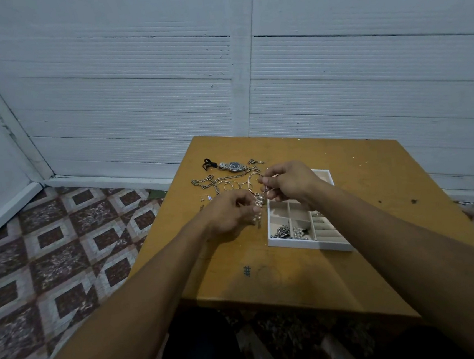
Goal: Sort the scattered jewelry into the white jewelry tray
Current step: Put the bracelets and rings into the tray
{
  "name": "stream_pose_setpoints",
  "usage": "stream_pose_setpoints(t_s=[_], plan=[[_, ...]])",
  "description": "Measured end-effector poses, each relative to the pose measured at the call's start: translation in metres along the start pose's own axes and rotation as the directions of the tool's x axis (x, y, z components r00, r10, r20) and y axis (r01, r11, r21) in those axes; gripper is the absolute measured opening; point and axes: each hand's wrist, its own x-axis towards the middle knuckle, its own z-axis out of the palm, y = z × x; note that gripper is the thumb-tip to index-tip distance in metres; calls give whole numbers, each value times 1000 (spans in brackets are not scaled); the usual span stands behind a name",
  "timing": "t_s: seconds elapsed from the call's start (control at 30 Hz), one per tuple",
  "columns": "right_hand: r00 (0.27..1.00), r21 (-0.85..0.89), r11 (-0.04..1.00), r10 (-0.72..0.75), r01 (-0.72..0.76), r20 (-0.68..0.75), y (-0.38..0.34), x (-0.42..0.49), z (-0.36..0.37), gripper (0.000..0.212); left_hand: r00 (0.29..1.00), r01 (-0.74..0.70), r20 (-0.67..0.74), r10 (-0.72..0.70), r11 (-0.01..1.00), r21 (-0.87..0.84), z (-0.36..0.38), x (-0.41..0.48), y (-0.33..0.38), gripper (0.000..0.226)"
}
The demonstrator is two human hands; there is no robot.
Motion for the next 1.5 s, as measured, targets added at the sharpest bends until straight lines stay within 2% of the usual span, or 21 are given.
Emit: stream_pose_setpoints(t_s=[0.13,0.27,0.43,0.6,0.77,1.03,1.1,1.23,1.5], plan=[[999,-31,999,-29,30,33,5,0,-2,13,998,-13,-62,14,1000,16,-7,-1,-4,9],[994,-156,985,-65,77,84,11,-2,2,14,994,-1,-112,-3,999,-33,-10,-2,-6,11],[991,-175,980,-77,96,114,13,-3,2,11,975,49,-222,-18,989,137,-6,1,-13,15],[993,-197,977,-63,83,104,11,-3,-4,13,971,76,-239,-13,964,257,4,6,-17,9],[994,-133,989,-46,60,103,3,-5,-10,13,961,138,-271,-48,936,323,8,12,-21,5],[997,-127,991,-41,49,63,0,-4,-14,12,965,108,-262,-6,920,377,12,14,-18,12],[998,-135,990,-38,44,44,0,-4,-13,12,951,116,-308,-3,930,348,5,12,-17,16],[999,-163,985,-53,53,5,3,-4,-13,13,904,216,-424,-57,916,339,-16,7,-25,13],[998,-155,986,-62,60,-11,7,-2,-13,9,928,294,-349,-129,828,477,-23,2,-28,18]])
